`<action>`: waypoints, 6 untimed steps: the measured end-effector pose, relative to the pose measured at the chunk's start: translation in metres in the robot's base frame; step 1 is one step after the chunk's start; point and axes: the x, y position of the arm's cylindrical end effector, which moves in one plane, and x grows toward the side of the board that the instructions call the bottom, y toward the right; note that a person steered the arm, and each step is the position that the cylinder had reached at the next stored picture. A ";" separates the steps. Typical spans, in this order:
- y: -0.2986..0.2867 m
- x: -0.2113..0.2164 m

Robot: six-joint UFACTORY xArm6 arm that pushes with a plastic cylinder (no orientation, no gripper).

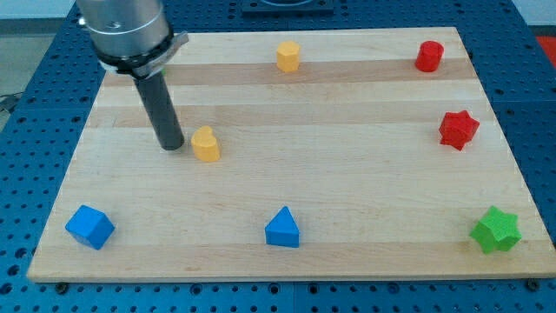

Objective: Point your arm at the bottom of the green circle

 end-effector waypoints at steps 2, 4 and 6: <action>-0.008 -0.007; -0.051 -0.068; -0.065 -0.126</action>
